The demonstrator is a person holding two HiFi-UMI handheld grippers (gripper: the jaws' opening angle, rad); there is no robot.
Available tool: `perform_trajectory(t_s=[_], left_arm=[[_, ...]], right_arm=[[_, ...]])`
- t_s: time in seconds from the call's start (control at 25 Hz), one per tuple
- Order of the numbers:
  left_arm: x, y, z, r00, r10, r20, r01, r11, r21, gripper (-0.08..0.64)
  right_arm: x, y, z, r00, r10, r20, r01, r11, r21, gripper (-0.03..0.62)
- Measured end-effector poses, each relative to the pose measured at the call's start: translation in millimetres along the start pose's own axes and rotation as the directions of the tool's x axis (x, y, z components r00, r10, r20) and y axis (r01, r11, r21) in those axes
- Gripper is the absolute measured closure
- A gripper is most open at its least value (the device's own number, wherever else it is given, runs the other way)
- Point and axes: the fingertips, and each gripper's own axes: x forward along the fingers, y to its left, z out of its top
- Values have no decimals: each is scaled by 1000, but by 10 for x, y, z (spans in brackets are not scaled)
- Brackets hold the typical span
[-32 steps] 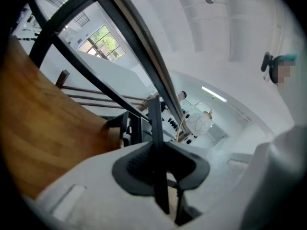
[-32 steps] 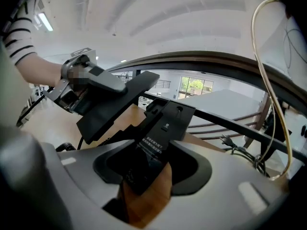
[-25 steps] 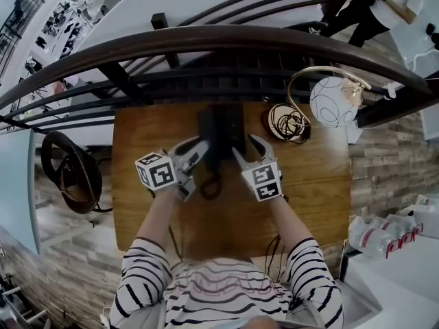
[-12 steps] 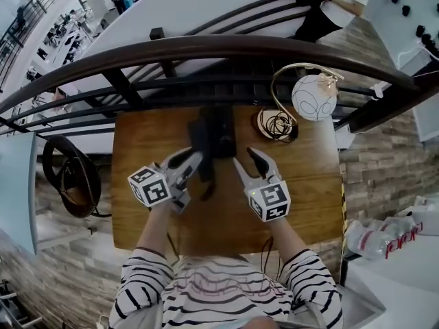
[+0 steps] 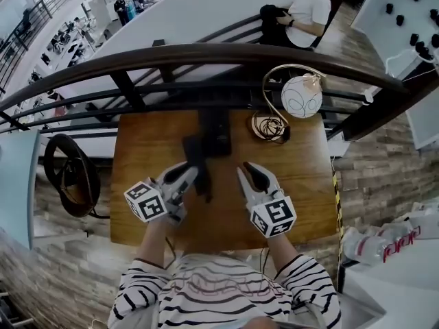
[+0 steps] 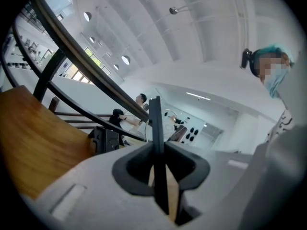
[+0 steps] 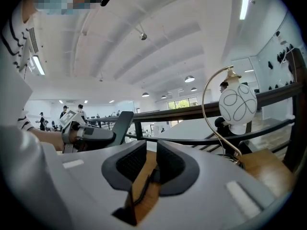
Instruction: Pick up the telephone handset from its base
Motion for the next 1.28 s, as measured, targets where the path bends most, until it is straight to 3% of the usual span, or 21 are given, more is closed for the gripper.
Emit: perform_trajectory(t_s=[0.24, 0.88, 1.28], left_arm=[[-215, -349, -120, 999, 1, 38, -1, 1000, 10, 489], [-690, -1141, -391, 996, 28, 80, -33, 998, 58, 489], [-913, -1391, -524, 995, 45, 90, -51, 997, 65, 489]], right_arm=[[-405, 144, 68, 999, 1, 40, -2, 1000, 22, 589], [-1226, 448, 88, 998, 51, 45, -53, 998, 42, 589], [-1501, 569, 25, 997, 71, 45, -73, 996, 54, 590]])
